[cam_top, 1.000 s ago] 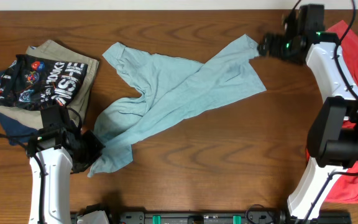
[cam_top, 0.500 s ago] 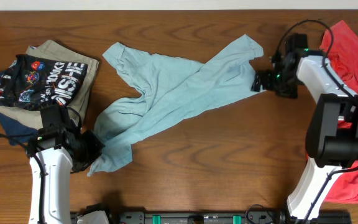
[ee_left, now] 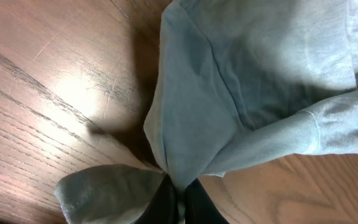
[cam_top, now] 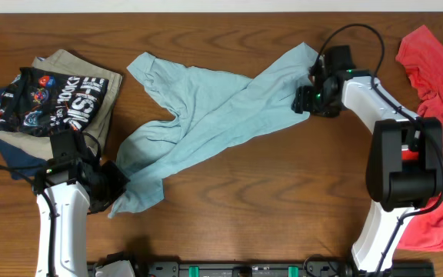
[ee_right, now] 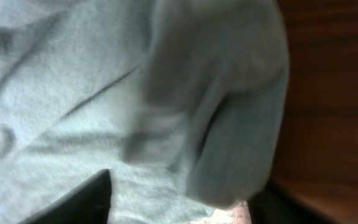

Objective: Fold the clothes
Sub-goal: 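Grasp the shirt's right corner with the right gripper and pull it right, then lift the shirt with both grippers, stretch it and lay it flat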

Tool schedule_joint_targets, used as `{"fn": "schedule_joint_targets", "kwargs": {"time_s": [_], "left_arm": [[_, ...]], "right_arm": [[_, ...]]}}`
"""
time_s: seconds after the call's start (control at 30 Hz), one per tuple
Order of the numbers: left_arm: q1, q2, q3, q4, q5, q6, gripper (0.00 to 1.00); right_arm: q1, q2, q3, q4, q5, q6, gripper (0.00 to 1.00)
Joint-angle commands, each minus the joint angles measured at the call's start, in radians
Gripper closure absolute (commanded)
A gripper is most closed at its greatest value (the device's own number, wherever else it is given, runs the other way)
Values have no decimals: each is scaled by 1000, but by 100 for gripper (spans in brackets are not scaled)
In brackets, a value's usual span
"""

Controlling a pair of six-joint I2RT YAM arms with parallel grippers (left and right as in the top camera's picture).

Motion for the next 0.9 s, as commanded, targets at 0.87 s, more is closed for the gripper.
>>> {"fn": "schedule_joint_targets", "kwargs": {"time_s": [0.87], "left_arm": [[4,-82,44,-41,341,273,94]], "right_arm": [[-134,-318,-24,-587,233,14,99]]}}
